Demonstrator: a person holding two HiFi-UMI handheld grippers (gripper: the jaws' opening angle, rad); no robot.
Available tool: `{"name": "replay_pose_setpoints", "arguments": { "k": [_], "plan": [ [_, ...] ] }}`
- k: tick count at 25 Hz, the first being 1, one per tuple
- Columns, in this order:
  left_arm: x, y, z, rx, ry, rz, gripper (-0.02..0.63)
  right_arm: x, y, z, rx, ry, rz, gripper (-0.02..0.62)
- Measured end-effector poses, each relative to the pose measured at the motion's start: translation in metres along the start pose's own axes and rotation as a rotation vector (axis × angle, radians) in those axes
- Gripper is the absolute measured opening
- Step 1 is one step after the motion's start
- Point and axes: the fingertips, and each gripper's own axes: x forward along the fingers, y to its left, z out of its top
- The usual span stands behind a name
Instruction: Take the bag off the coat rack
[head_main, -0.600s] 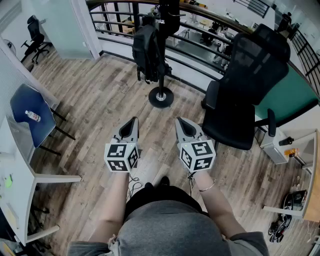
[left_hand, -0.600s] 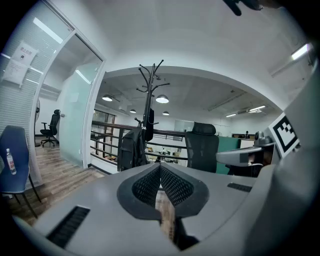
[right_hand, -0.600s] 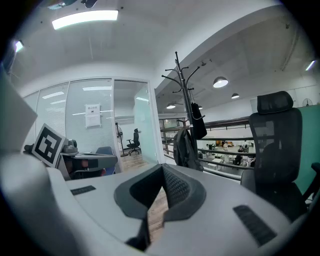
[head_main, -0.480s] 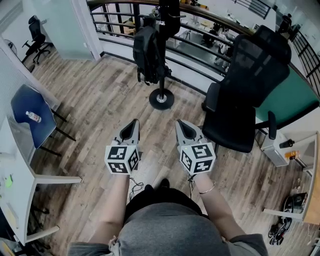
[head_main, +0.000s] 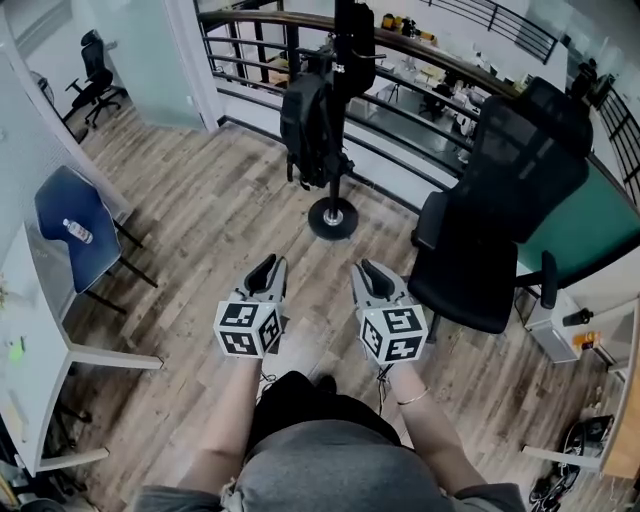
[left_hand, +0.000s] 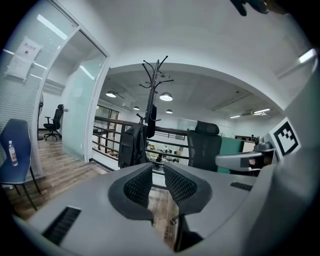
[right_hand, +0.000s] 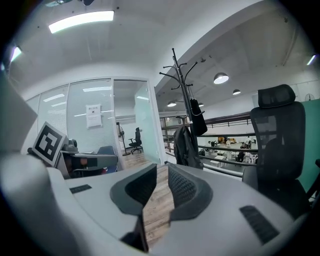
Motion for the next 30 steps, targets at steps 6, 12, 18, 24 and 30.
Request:
{"name": "replay_pose_setpoints", "arguments": {
  "k": [6,12,18,24,30],
  "plan": [
    [0.010,0.009,0.001,-0.015,0.002,0.018,0.137,0.013,0.002,-0.005,0.030,0.033,0.031,0.160],
    [0.047,0.023,-0.003,-0.036,0.023,0.016,0.192,0.044,-0.012,-0.012,0.041,0.061,0.030,0.210],
    [0.105,0.053,0.004,-0.038,0.043,-0.003,0.221,0.098,-0.035,-0.011,0.041,0.105,0.000,0.281],
    [0.161,0.090,0.022,-0.050,0.043,-0.018,0.224,0.161,-0.052,-0.006,0.027,0.153,-0.030,0.296],
    [0.217,0.125,0.046,-0.025,0.042,-0.054,0.224,0.223,-0.071,0.019,0.003,0.151,-0.091,0.329]
  ]
}}
